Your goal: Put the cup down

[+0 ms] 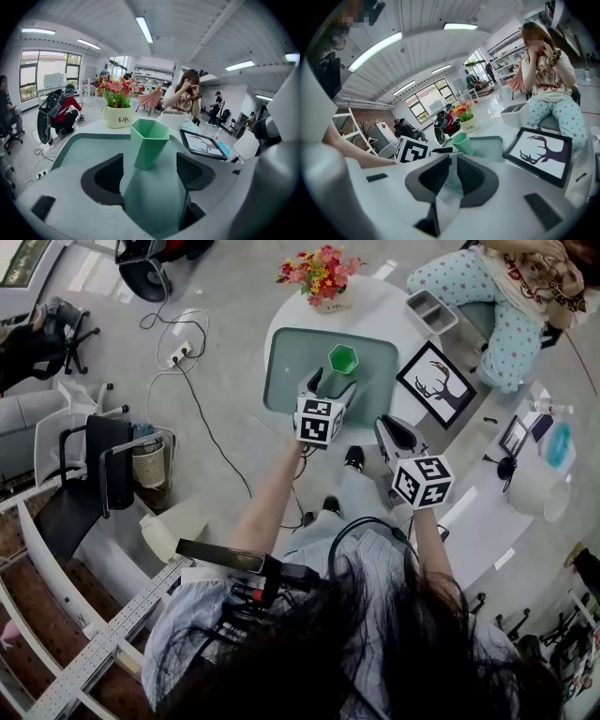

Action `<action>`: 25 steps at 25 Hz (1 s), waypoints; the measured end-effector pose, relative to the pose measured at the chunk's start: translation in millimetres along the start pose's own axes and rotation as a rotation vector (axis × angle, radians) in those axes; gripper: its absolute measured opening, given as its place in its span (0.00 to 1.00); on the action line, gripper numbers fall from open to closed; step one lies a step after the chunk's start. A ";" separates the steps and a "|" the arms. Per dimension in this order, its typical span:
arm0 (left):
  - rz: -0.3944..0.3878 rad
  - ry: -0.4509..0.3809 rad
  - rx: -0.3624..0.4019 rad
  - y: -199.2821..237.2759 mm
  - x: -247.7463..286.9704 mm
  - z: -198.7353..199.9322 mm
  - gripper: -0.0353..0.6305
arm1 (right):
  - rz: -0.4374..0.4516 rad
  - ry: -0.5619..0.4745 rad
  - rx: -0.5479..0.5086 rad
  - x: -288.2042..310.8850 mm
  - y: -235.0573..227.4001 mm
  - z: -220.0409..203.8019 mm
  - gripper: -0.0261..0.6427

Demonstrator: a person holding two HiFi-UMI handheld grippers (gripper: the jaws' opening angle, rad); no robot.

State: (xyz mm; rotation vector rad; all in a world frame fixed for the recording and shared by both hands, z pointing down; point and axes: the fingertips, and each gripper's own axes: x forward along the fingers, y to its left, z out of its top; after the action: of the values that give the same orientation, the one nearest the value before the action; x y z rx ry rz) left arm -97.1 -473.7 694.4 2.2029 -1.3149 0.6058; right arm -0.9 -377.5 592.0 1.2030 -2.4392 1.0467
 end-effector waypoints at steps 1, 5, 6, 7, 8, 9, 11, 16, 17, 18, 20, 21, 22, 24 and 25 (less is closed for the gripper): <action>-0.006 0.003 -0.001 -1.7 -4.6 0.1 0.60 | 0.001 0.000 0.000 -0.5 1.9 -0.7 0.14; -0.049 -0.019 -0.031 -10.9 -24.3 6.9 0.59 | 0.009 -0.007 -0.006 -3.6 11.4 -2.3 0.14; -0.051 -0.025 -0.031 -12.2 -30.2 8.8 0.59 | 0.012 -0.009 -0.010 -4.7 14.5 -2.6 0.14; -0.051 -0.035 -0.029 -13.2 -36.5 11.1 0.59 | 0.015 -0.009 -0.016 -5.9 17.7 -3.2 0.14; -0.051 -0.049 -0.027 -14.1 -43.4 13.9 0.59 | 0.018 -0.008 -0.027 -7.0 21.1 -4.0 0.14; -0.052 -0.067 -0.029 -14.9 -50.7 17.3 0.59 | 0.019 -0.006 -0.042 -8.0 24.6 -4.9 0.14; -0.052 -0.113 -0.033 -15.7 -66.6 25.6 0.52 | 0.021 -0.004 -0.075 -9.4 32.6 -6.7 0.14; -0.058 -0.179 -0.007 -21.4 -105.4 39.8 0.48 | 0.037 -0.021 -0.091 -13.1 53.4 -10.6 0.14; -0.063 -0.192 -0.006 -23.5 -113.7 42.3 0.46 | 0.039 -0.024 -0.095 -14.3 57.4 -11.5 0.14; -0.069 -0.206 -0.009 -26.1 -122.8 44.7 0.43 | 0.040 -0.027 -0.099 -16.2 62.1 -12.5 0.14; -0.085 -0.235 -0.022 -31.8 -142.3 49.2 0.40 | 0.044 -0.035 -0.109 -21.3 73.2 -13.5 0.14; -0.091 -0.246 -0.024 -34.6 -151.9 50.6 0.39 | 0.047 -0.041 -0.114 -23.9 79.2 -13.7 0.14; -0.096 -0.254 -0.023 -37.2 -161.1 50.9 0.38 | 0.049 -0.047 -0.119 -26.6 85.3 -14.4 0.14; -0.098 -0.260 -0.016 -41.4 -177.0 48.0 0.32 | 0.052 -0.058 -0.126 -31.5 96.3 -17.5 0.14; -0.093 -0.262 -0.013 -42.5 -183.6 45.5 0.27 | 0.053 -0.063 -0.129 -33.8 100.9 -19.7 0.14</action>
State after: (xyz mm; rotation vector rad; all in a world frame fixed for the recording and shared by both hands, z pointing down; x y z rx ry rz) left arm -133.5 -361.6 540.6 2.3792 -1.3269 0.2793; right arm -58.4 -302.5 539.4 1.1524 -2.5557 0.8622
